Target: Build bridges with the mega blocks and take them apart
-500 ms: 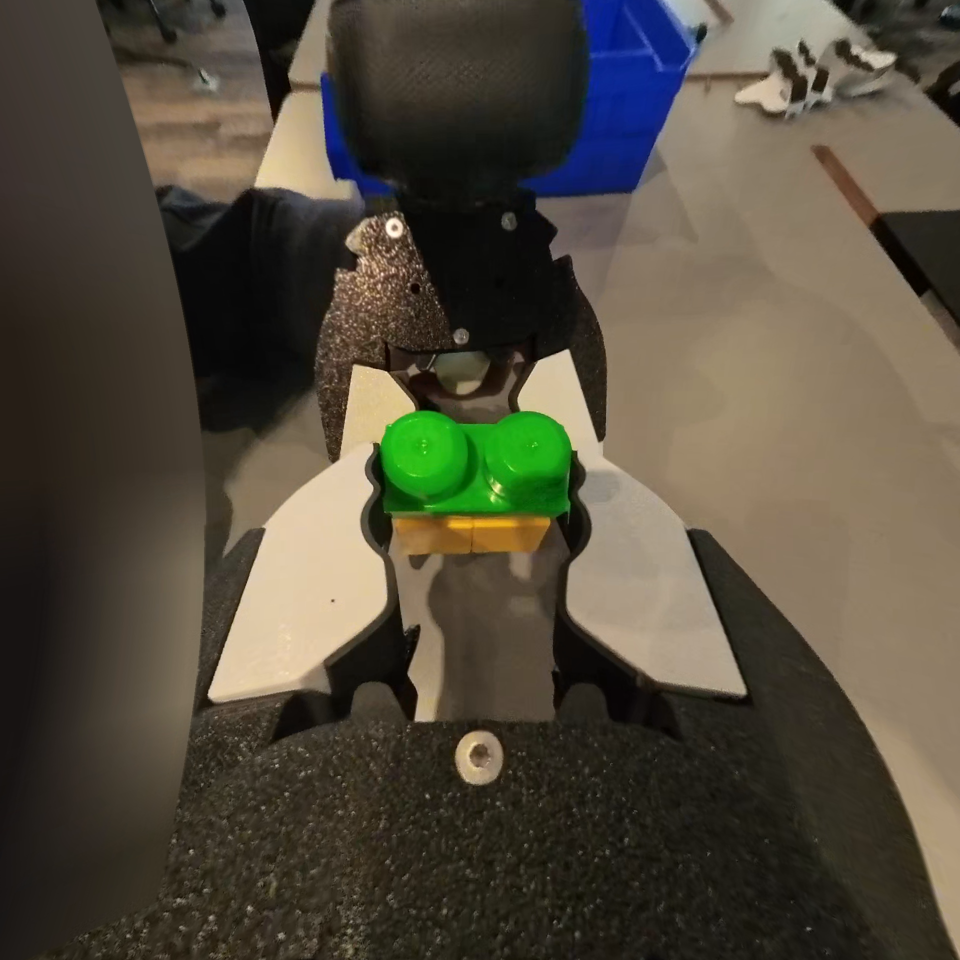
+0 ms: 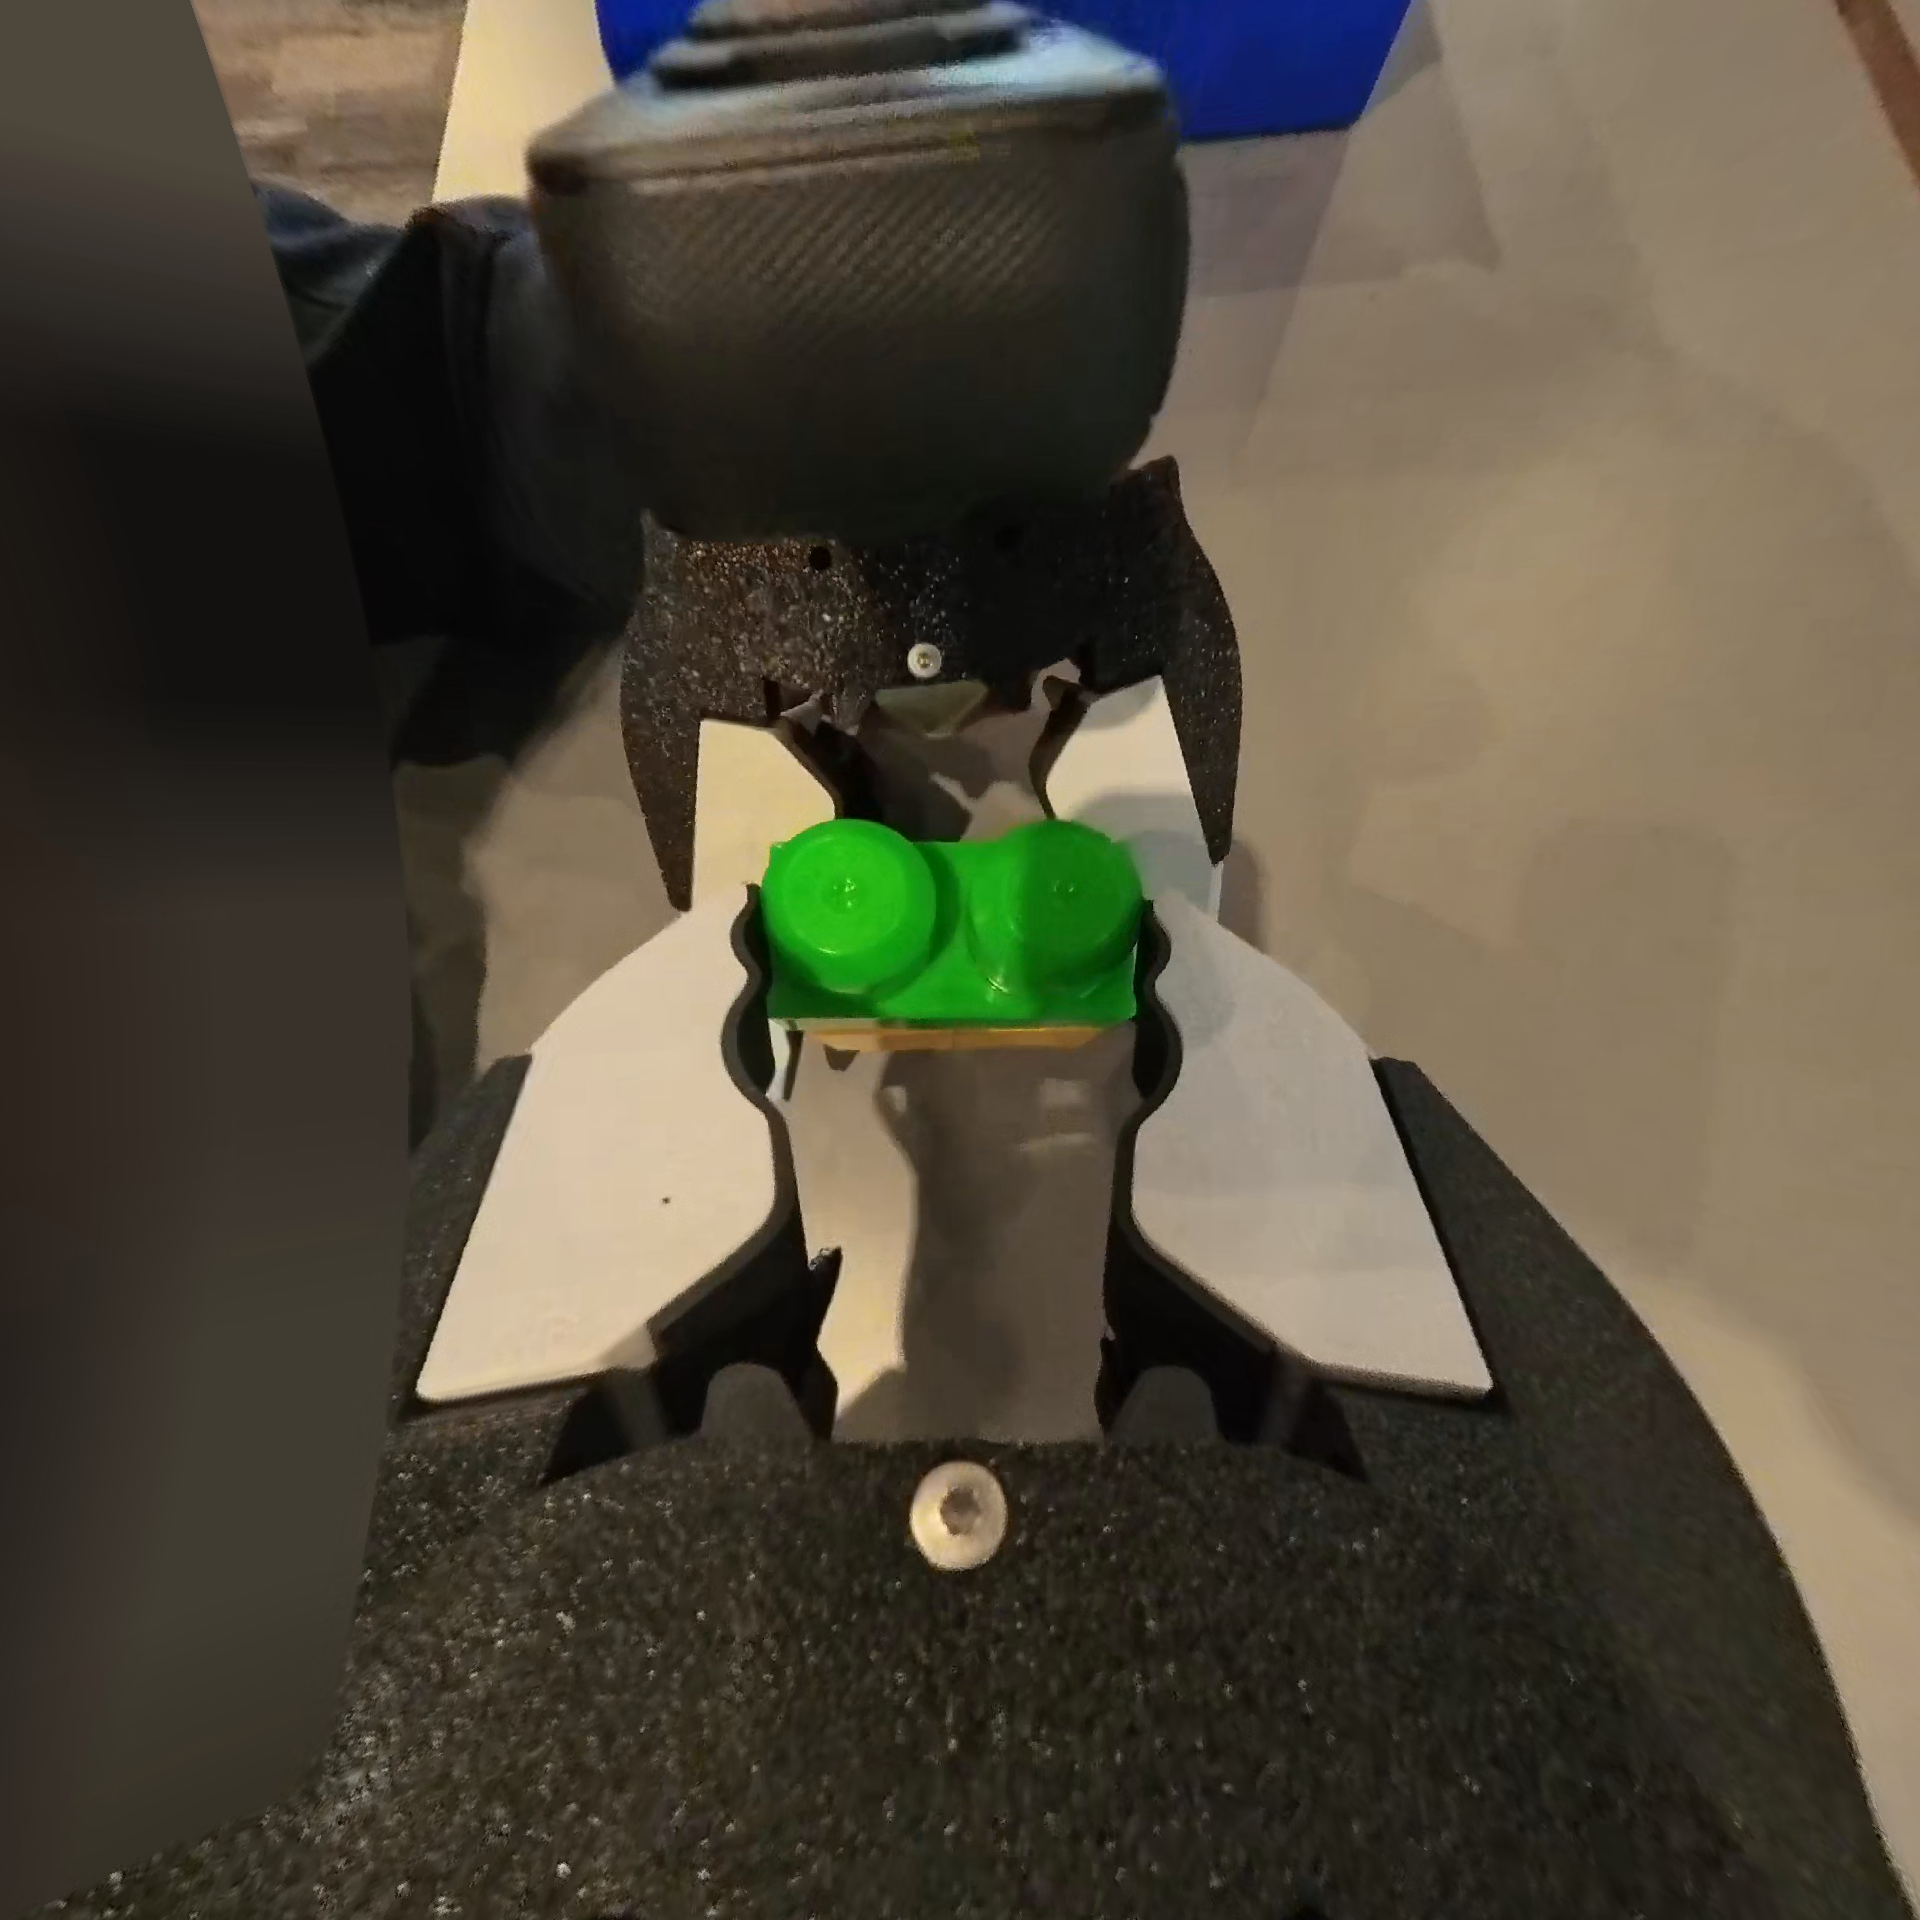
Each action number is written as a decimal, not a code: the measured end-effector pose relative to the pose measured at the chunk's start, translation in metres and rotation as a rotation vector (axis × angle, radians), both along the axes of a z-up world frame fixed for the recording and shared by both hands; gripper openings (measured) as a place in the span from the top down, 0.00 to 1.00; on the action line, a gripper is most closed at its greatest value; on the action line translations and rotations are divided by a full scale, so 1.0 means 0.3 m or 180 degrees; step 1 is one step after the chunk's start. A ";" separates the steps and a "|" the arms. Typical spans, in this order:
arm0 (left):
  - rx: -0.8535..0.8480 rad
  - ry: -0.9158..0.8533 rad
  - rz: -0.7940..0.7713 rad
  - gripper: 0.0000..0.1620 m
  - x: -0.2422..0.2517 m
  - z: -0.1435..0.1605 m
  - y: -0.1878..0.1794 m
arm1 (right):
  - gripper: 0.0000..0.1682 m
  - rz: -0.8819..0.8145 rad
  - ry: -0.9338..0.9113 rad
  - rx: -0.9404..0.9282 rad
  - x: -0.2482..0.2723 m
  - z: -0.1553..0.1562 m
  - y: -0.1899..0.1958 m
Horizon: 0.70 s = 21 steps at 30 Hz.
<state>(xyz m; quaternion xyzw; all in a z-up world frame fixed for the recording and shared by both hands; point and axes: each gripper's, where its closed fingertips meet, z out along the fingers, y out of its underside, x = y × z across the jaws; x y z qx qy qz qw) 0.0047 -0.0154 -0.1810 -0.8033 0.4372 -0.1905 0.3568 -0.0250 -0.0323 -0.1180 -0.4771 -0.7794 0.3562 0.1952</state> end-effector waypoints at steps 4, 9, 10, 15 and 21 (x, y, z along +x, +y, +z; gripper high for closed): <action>-0.0020 0.0015 -0.0023 0.45 0.004 -0.012 -0.003 | 0.60 -0.0013 -0.0072 0.0011 0.005 -0.010 -0.001; 0.0043 -0.0004 -0.0030 0.46 0.007 -0.010 0.006 | 0.60 -0.0067 -0.0054 -0.0016 0.006 -0.010 0.003; 0.0041 -0.0009 -0.0033 0.46 0.010 -0.011 0.007 | 0.60 -0.0071 -0.0063 -0.0024 0.008 -0.012 0.004; -0.0077 0.0116 -0.0045 0.45 0.010 -0.055 0.002 | 0.60 -0.0062 -0.0170 -0.0020 0.023 -0.054 0.010; -0.0128 0.0115 -0.0069 0.45 0.012 -0.079 0.001 | 0.60 -0.0085 -0.0170 -0.0043 0.022 -0.075 0.012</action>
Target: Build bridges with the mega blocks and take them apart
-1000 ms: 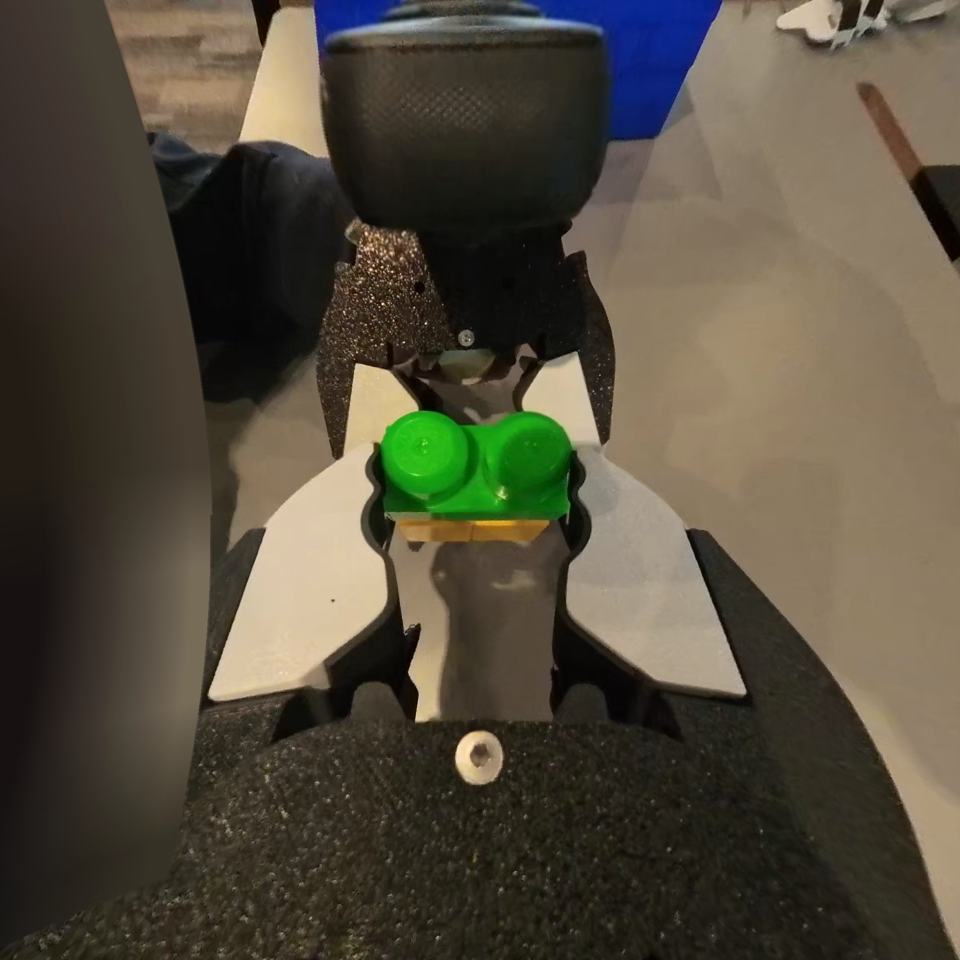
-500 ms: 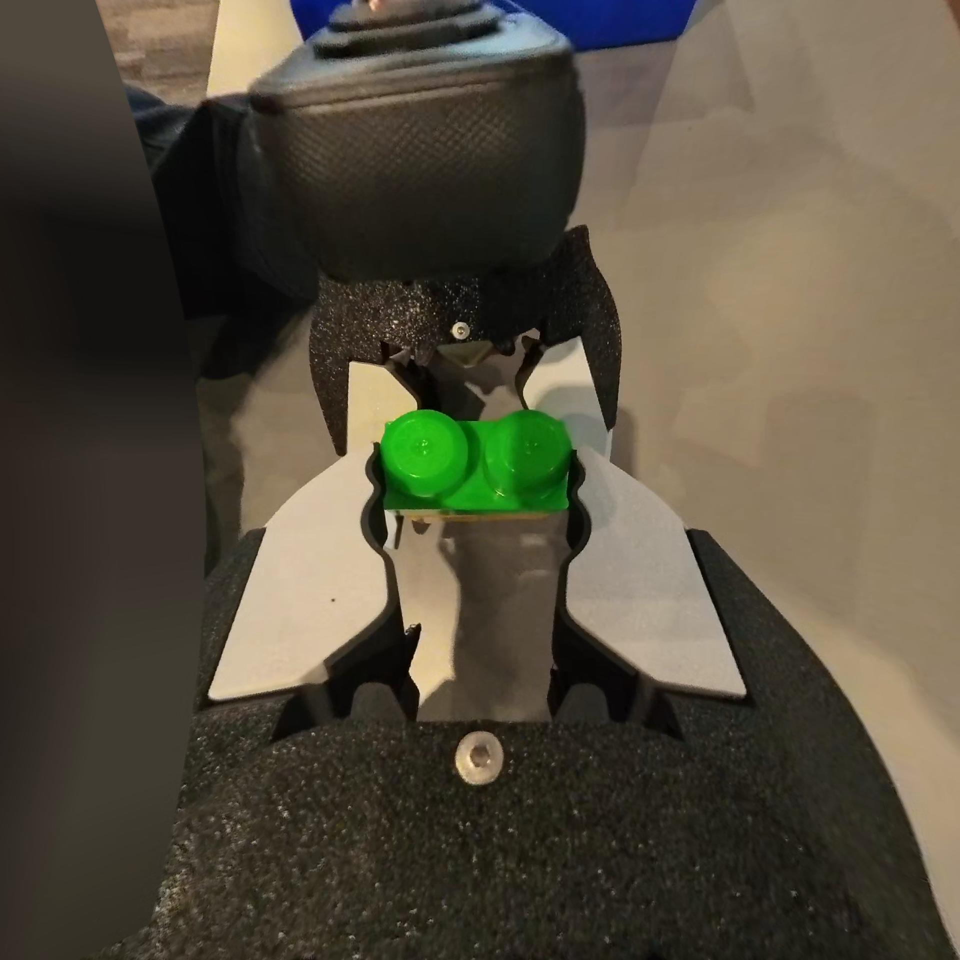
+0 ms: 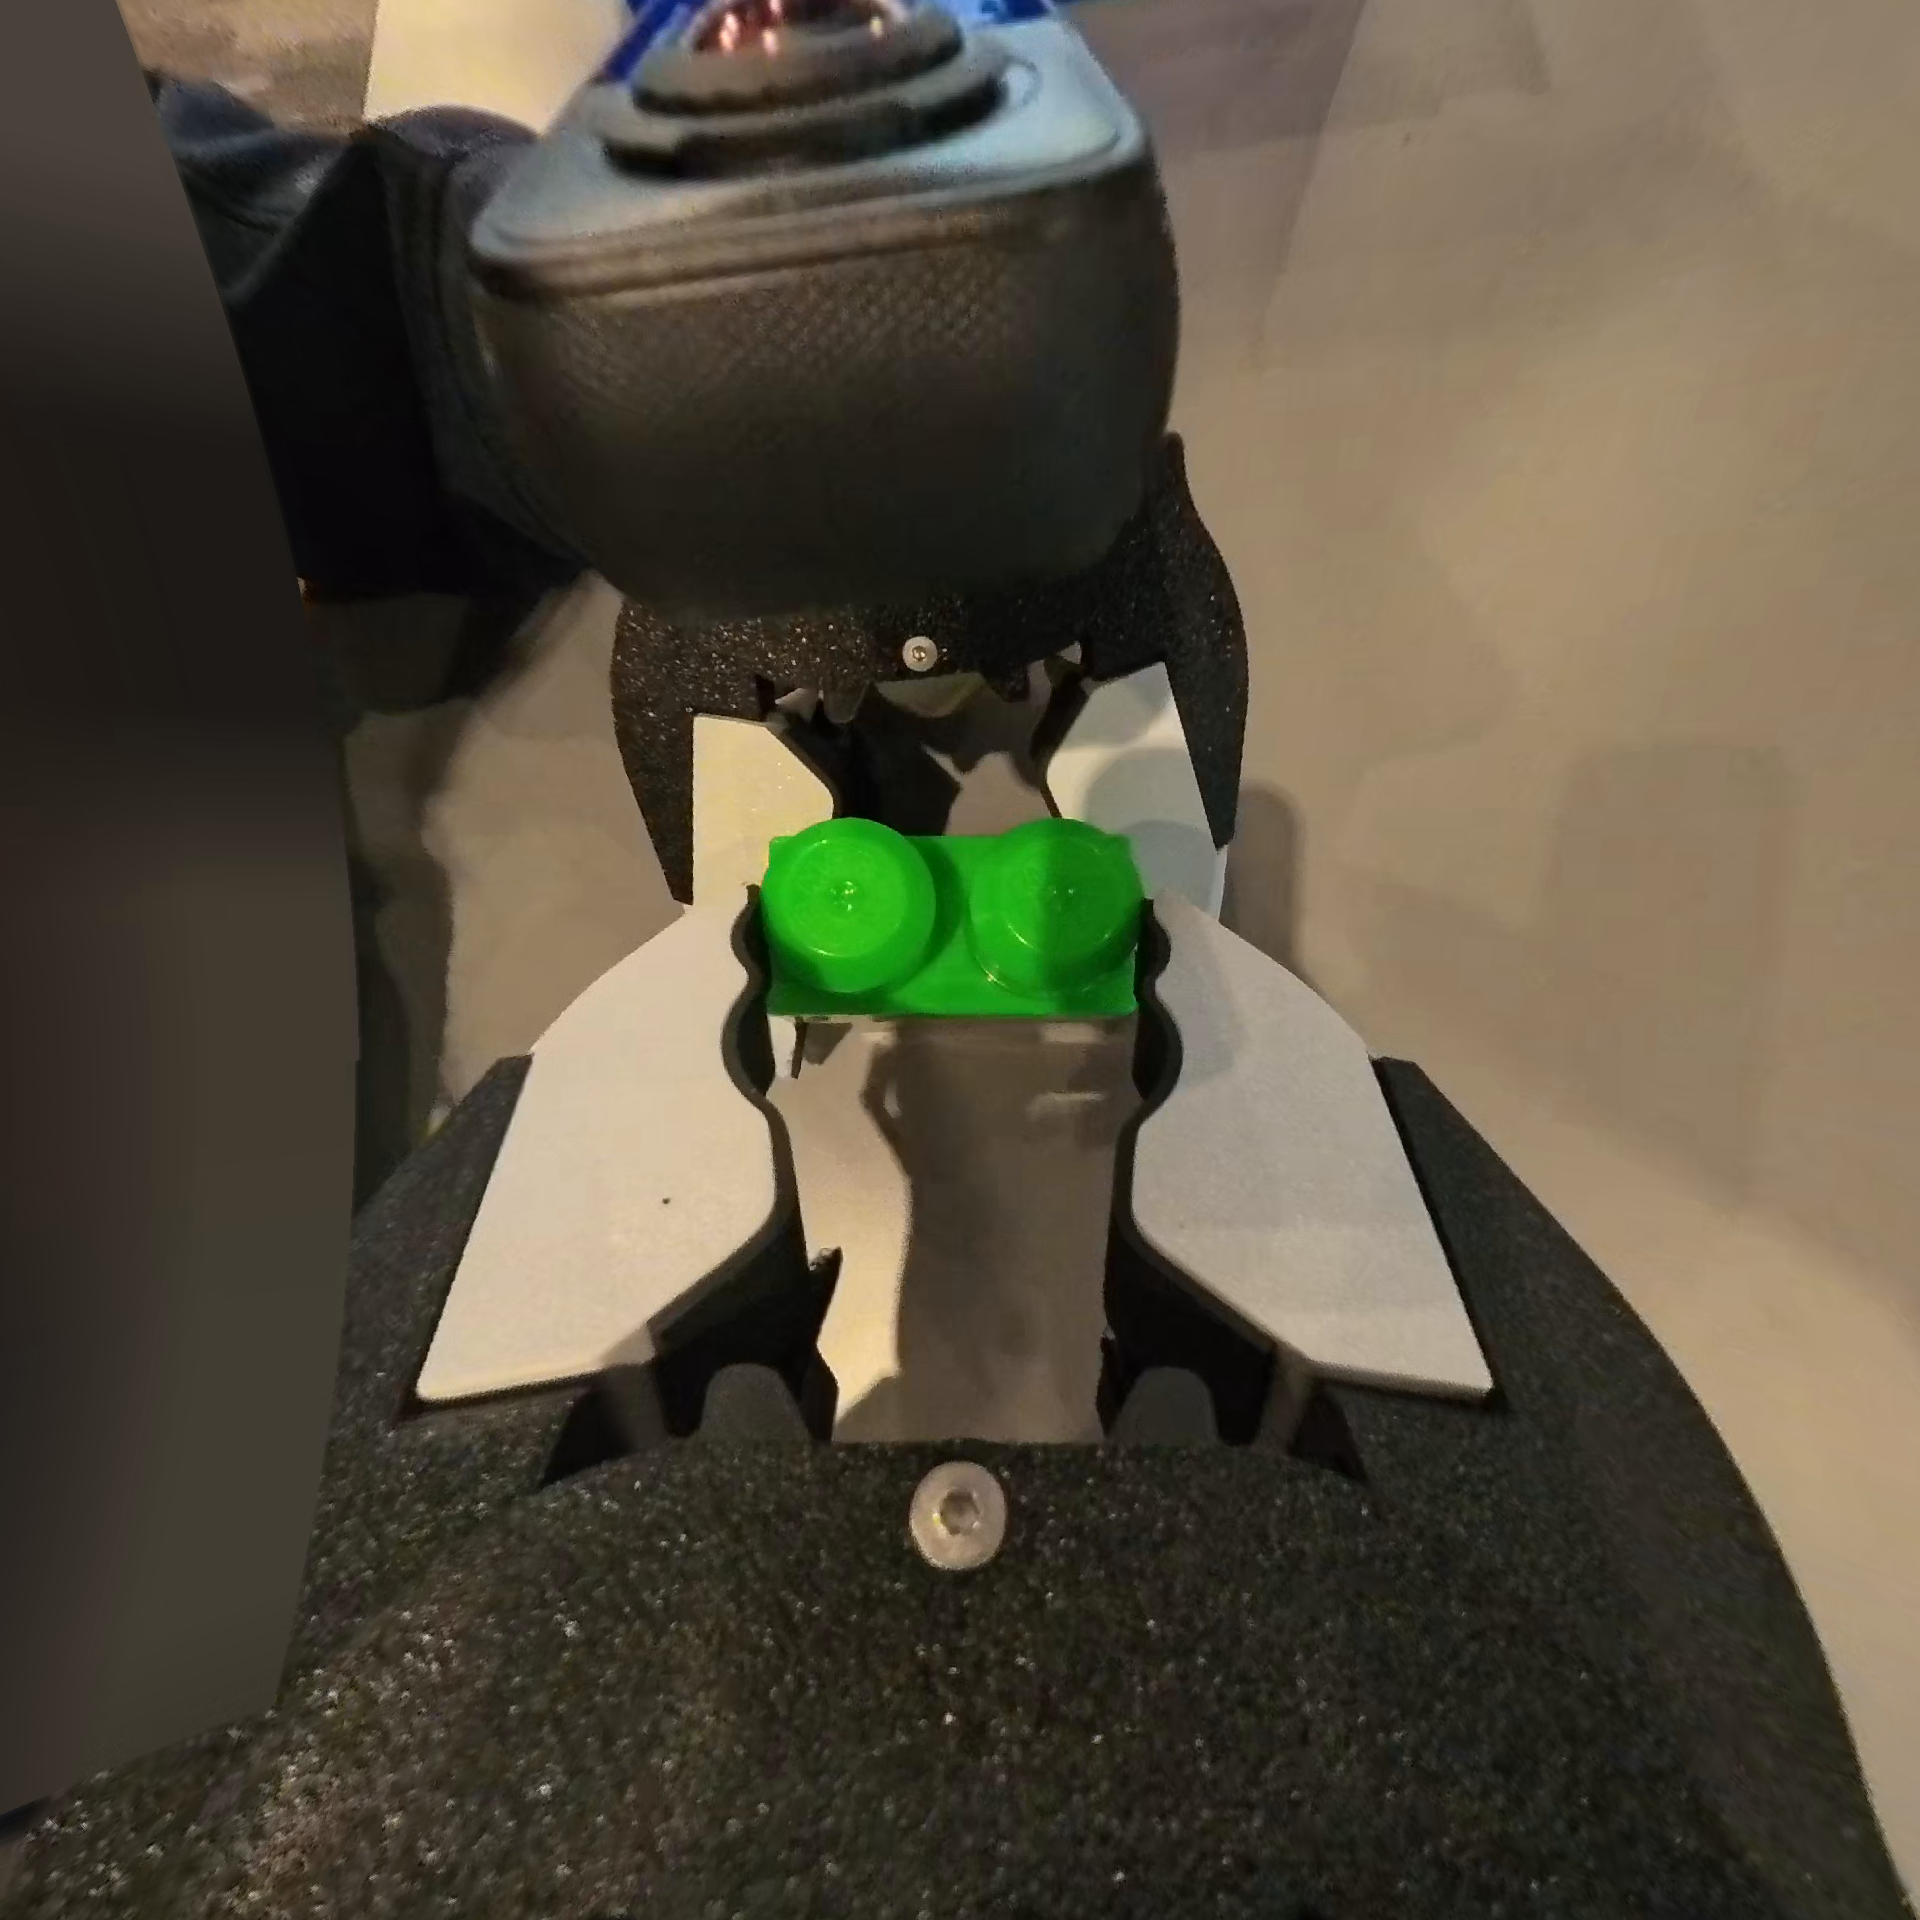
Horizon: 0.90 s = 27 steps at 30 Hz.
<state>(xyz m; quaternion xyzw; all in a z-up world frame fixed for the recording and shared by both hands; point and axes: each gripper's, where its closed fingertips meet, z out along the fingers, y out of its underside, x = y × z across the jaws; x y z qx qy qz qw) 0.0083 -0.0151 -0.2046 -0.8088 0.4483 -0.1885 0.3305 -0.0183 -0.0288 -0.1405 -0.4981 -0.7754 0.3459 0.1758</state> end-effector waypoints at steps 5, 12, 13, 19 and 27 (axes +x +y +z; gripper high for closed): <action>-0.0042 0.0002 -0.0019 0.45 0.005 -0.023 -0.006 | 0.60 0.0034 -0.0014 0.0037 0.003 -0.019 -0.004; -0.0033 -0.0243 0.0052 0.44 0.006 -0.023 -0.012 | 0.60 0.0063 0.0047 0.0070 0.004 -0.032 -0.010; -0.0025 -0.0264 0.0109 0.43 -0.001 -0.024 -0.009 | 0.60 0.0057 0.0046 0.0090 0.004 -0.035 -0.008; 0.0050 -0.0346 0.0230 0.41 -0.042 -0.012 -0.011 | 0.60 0.0070 -0.0018 0.0125 0.005 -0.047 -0.010; 0.0099 -0.0192 0.0133 0.38 -0.034 -0.028 -0.012 | 0.60 -0.0051 0.0083 0.0073 0.017 -0.046 -0.013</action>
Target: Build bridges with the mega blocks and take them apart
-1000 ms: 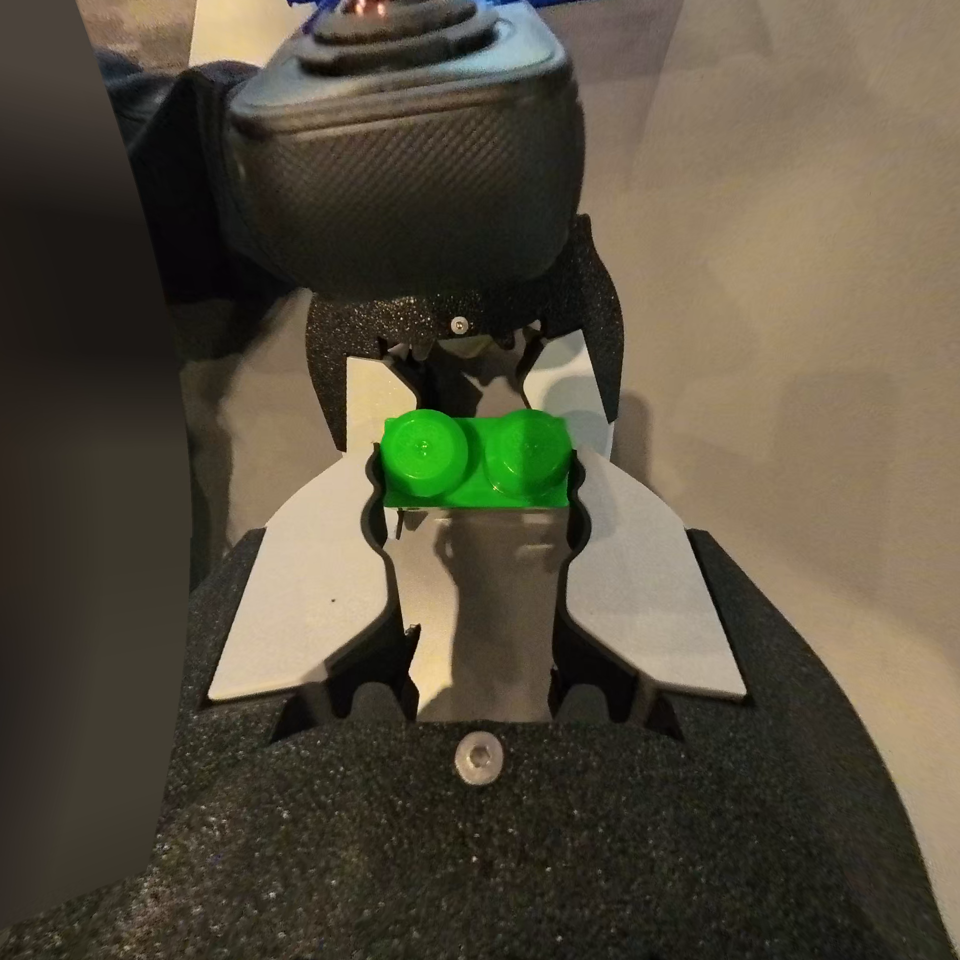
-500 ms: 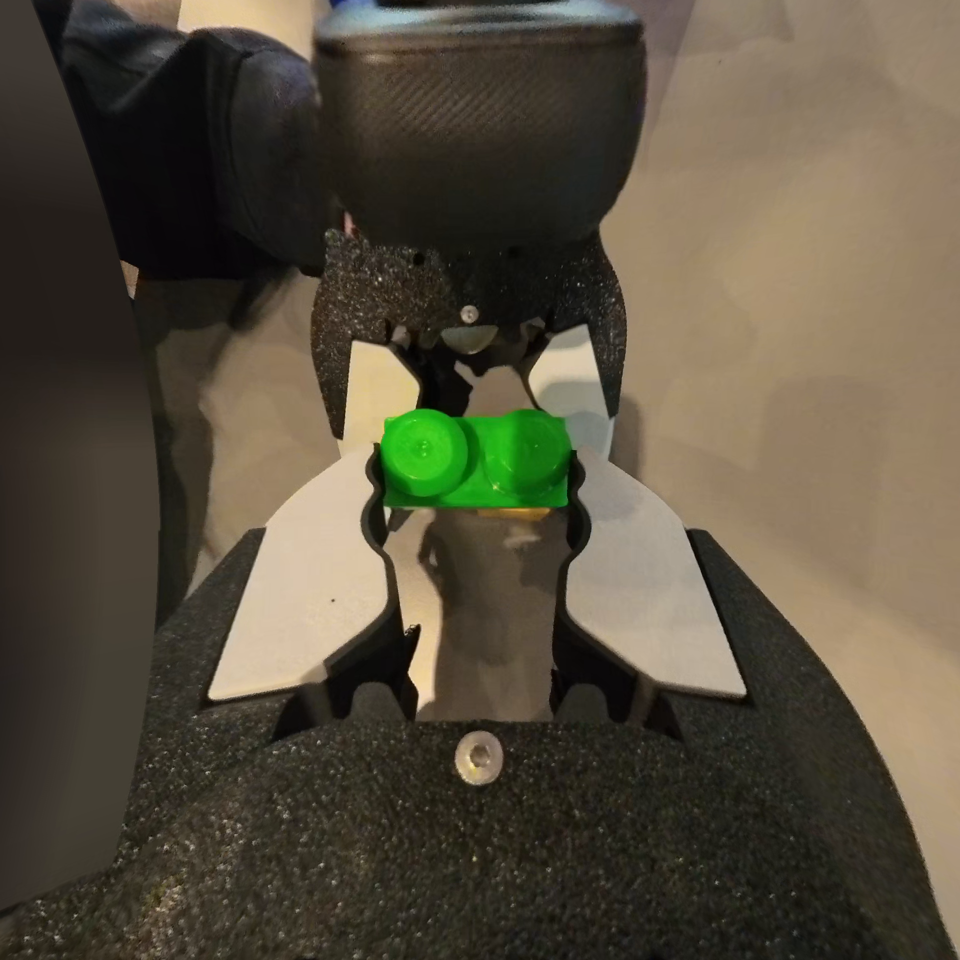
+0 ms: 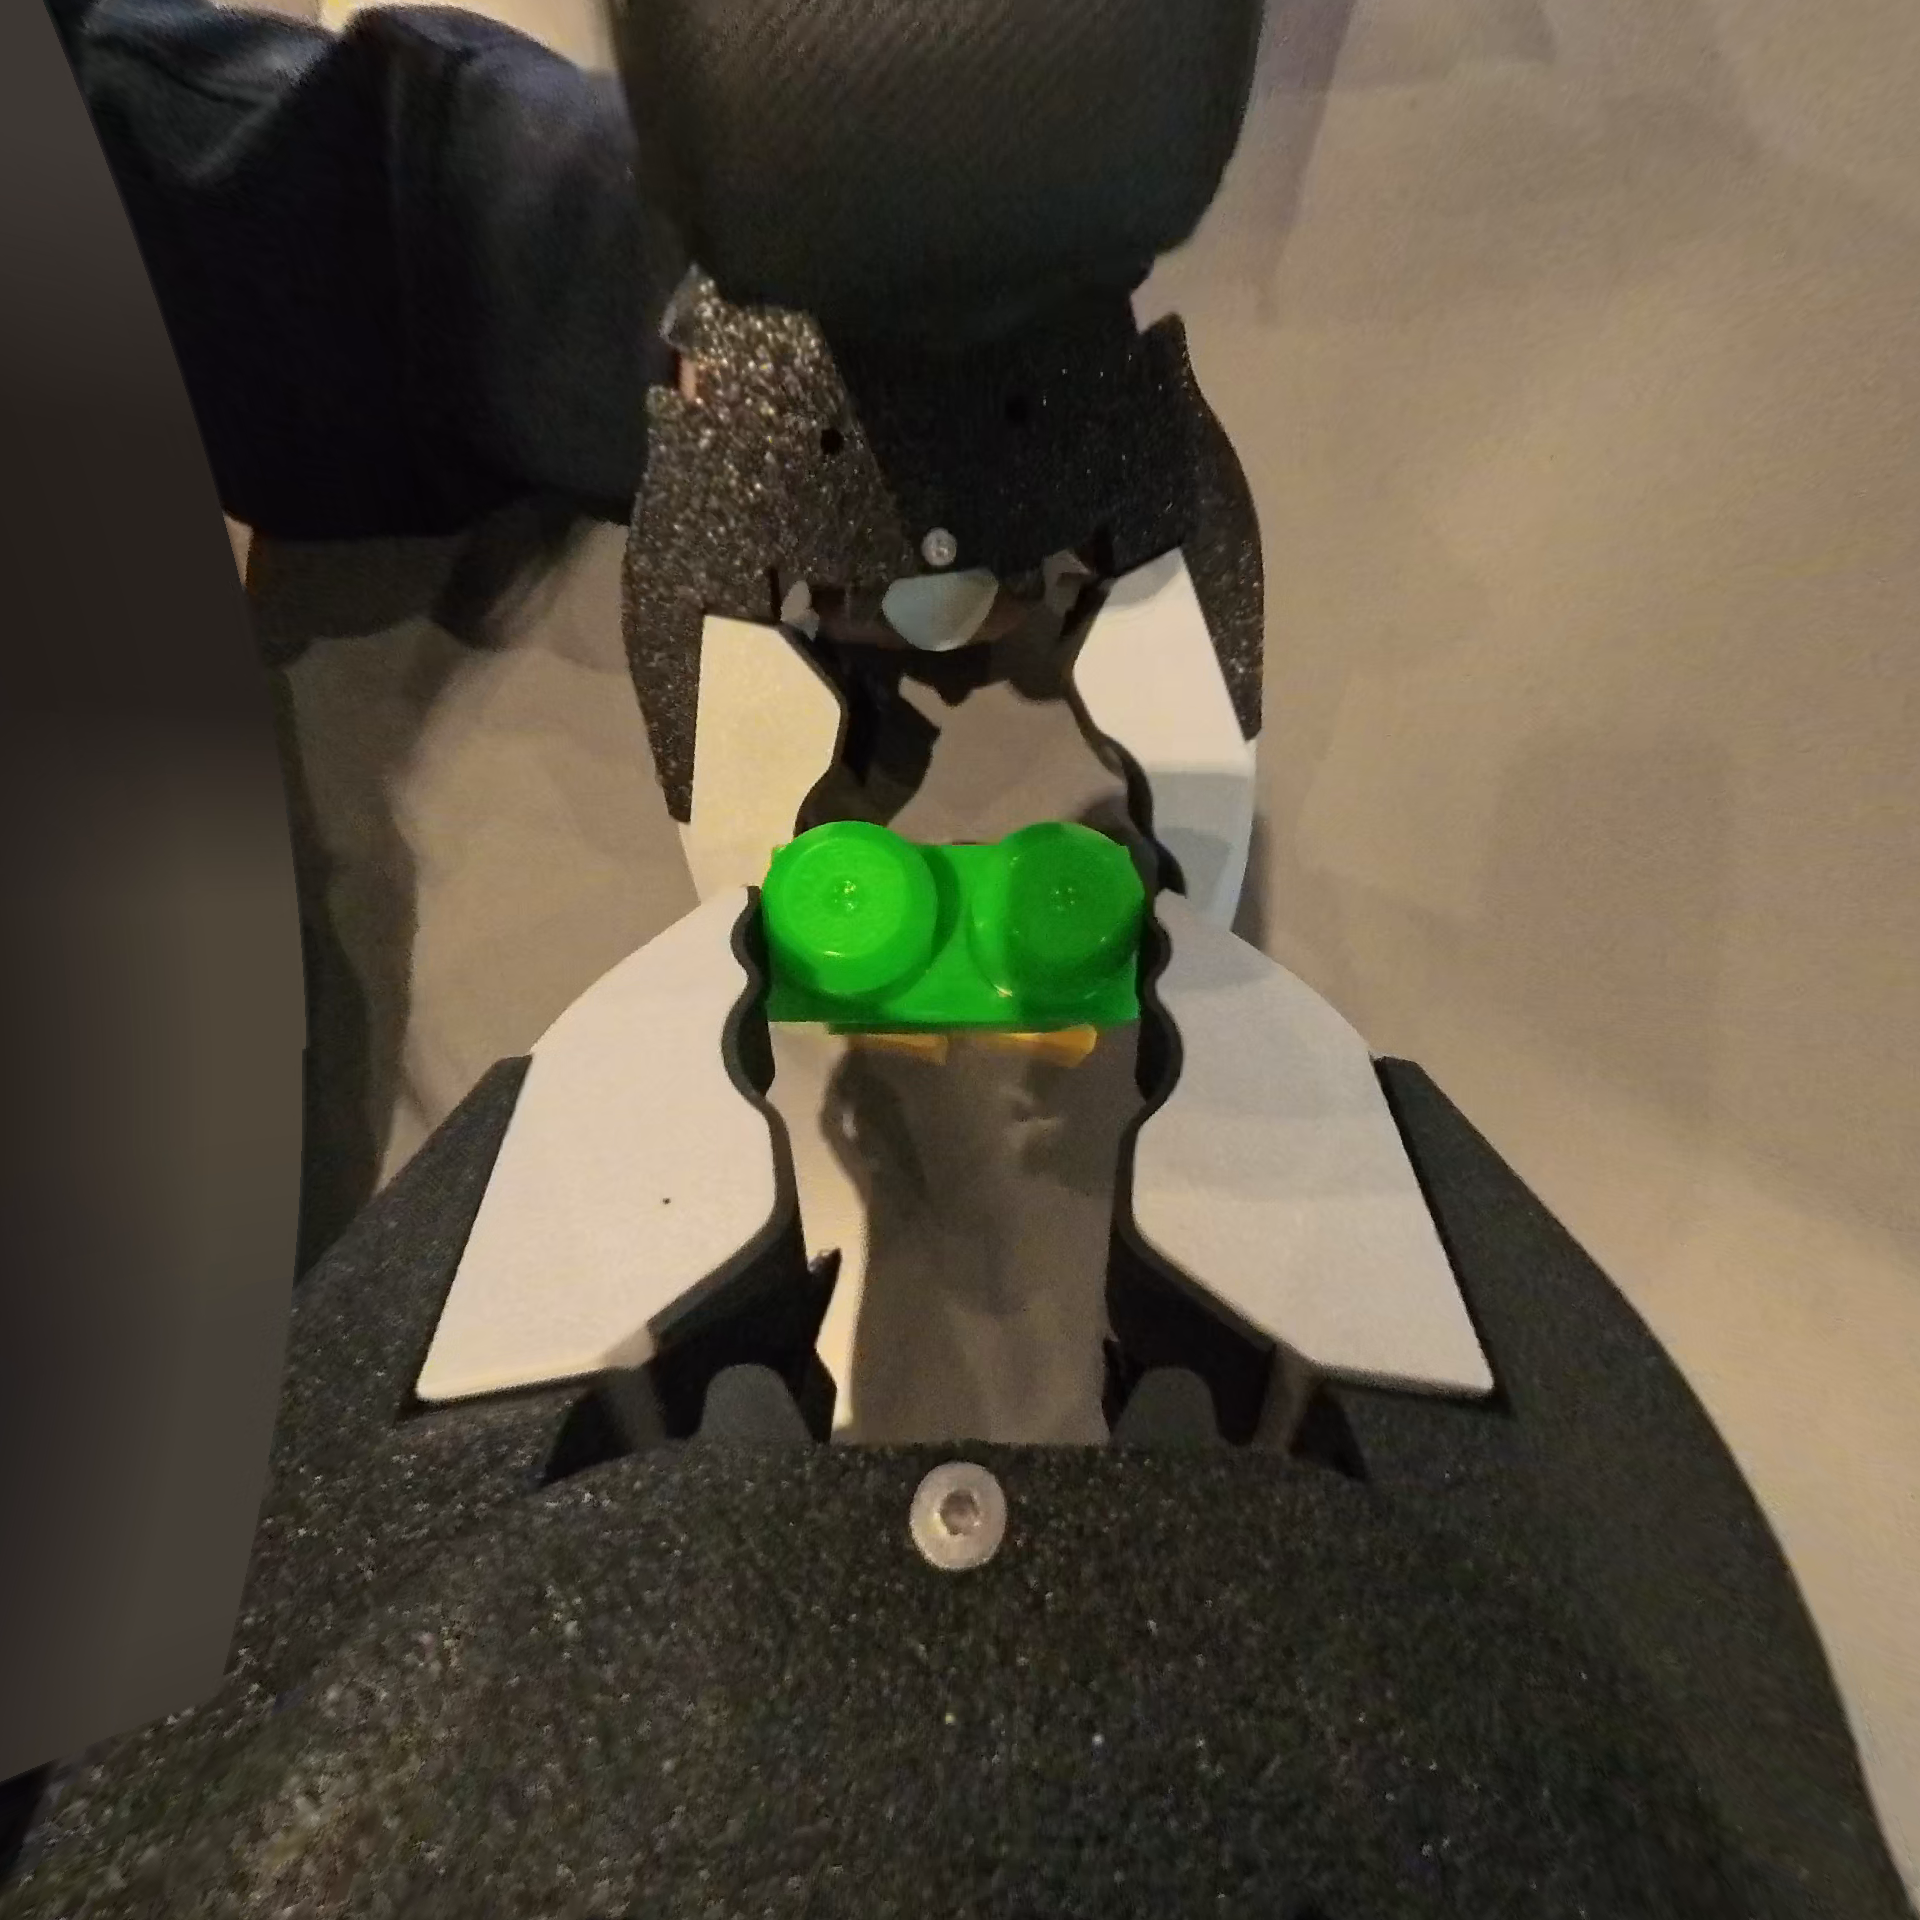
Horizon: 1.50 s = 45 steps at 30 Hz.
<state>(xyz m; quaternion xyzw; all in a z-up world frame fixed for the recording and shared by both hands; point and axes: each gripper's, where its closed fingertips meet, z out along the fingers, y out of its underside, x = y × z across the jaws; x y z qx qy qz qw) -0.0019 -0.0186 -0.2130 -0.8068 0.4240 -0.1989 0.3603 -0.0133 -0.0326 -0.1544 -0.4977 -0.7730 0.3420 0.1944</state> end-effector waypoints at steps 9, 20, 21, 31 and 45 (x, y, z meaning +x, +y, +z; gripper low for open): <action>0.0083 0.0001 -0.0123 0.39 0.027 0.007 0.005 | 0.60 -0.0142 0.0424 0.0001 0.001 -0.005 -0.009; 0.0092 0.0038 -0.0113 0.39 0.025 0.002 0.002 | 0.60 -0.0219 0.0611 -0.0042 0.002 -0.004 -0.014; 0.0081 0.0037 -0.0125 0.38 0.026 0.001 0.000 | 0.59 -0.0204 0.0629 -0.0094 0.003 -0.001 -0.022; 0.0082 -0.0001 -0.0197 0.36 0.041 0.006 0.007 | 0.52 -0.0577 0.1015 -0.0390 0.066 0.074 0.016; 0.0110 0.0107 0.1474 0.45 -0.009 0.001 0.108 | 0.70 -0.1532 0.1170 -0.0367 0.071 0.100 0.075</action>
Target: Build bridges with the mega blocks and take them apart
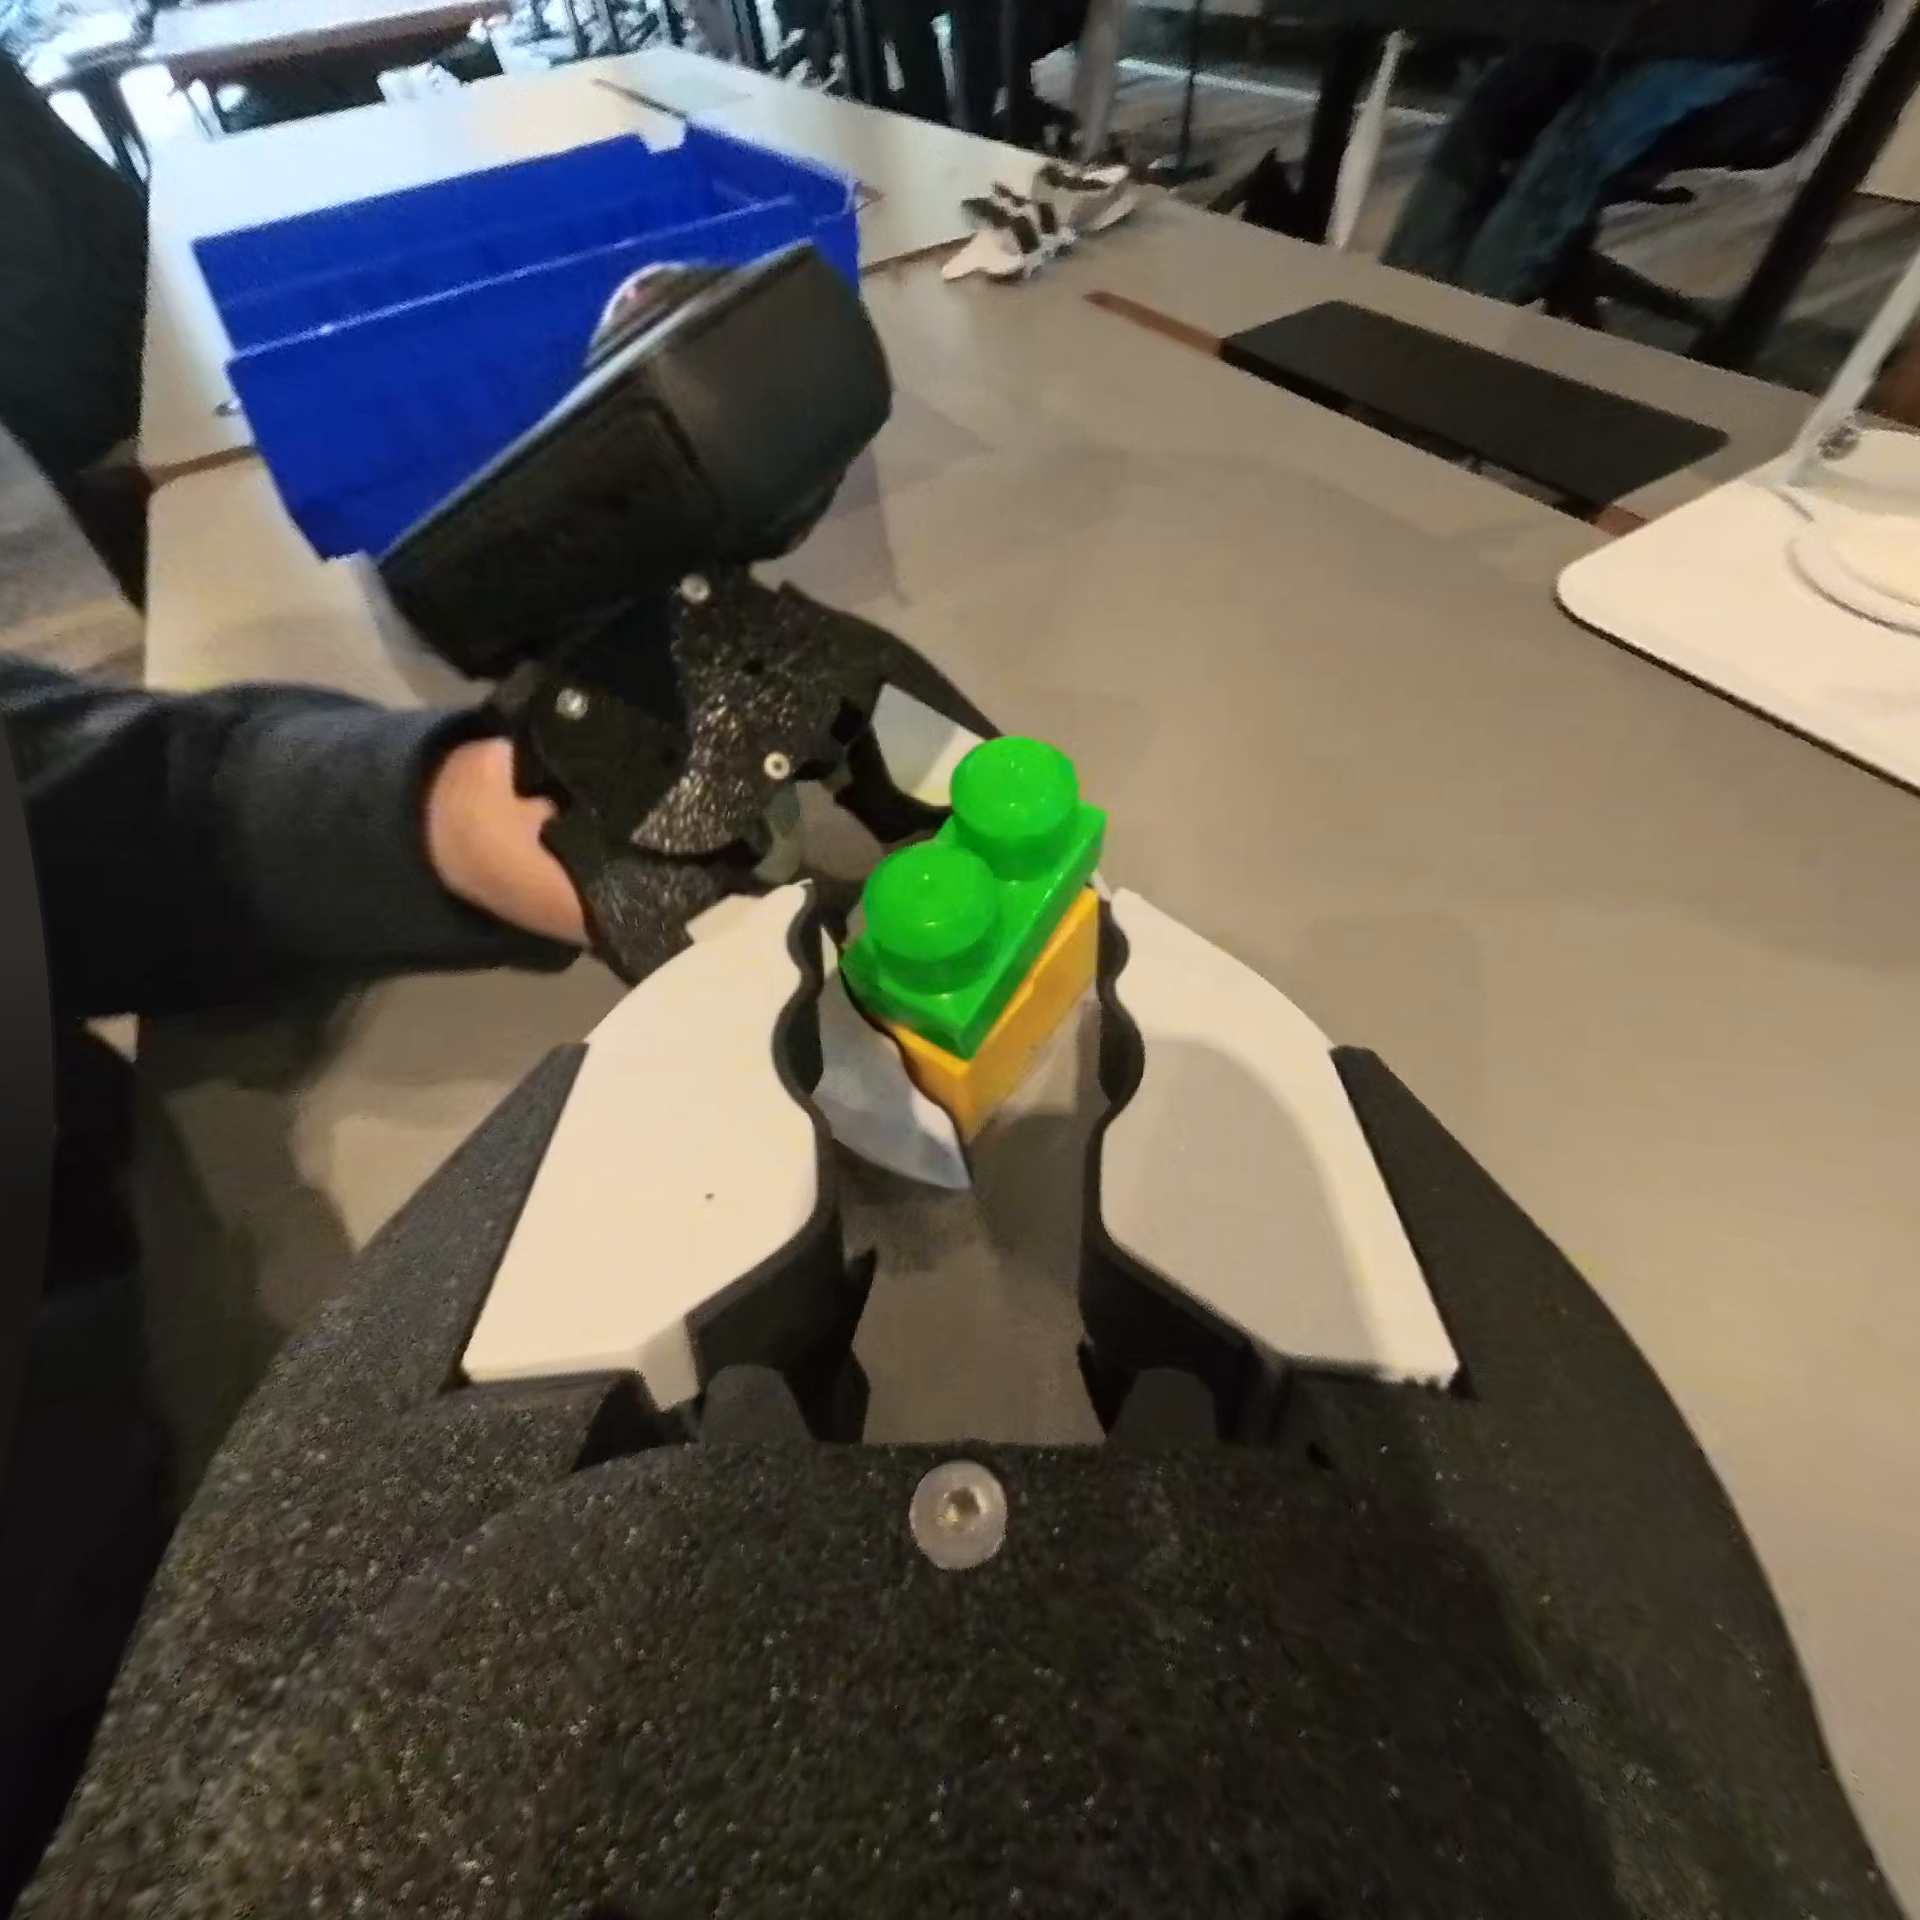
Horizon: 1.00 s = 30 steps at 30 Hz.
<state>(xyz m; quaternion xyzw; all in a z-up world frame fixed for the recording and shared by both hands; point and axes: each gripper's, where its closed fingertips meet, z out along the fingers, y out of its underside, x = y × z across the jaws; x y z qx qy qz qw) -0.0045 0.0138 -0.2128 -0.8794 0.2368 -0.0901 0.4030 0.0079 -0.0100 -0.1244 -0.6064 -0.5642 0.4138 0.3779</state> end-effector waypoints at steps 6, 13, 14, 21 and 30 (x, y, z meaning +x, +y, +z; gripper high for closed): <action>0.0078 0.0021 0.0224 0.32 -0.010 0.009 -0.016 | 0.71 -0.0466 -0.0016 0.0085 -0.039 -0.017 0.007; 0.0236 -0.0138 0.0163 0.26 -0.083 0.057 -0.119 | 0.66 -0.0786 -0.0210 0.0372 -0.067 -0.050 -0.001; 0.0270 -0.0125 0.0162 0.26 -0.100 0.065 -0.129 | 0.67 -0.0820 -0.0248 0.0402 -0.071 -0.056 0.004; 0.0843 -0.0172 -0.0040 0.36 -0.173 0.192 -0.151 | 0.82 -0.0322 -0.0499 0.0607 -0.085 -0.075 0.007; 0.1036 -0.0191 -0.0970 0.68 -0.097 0.281 -0.118 | 0.82 0.1572 -0.0683 0.0790 -0.100 -0.082 -0.057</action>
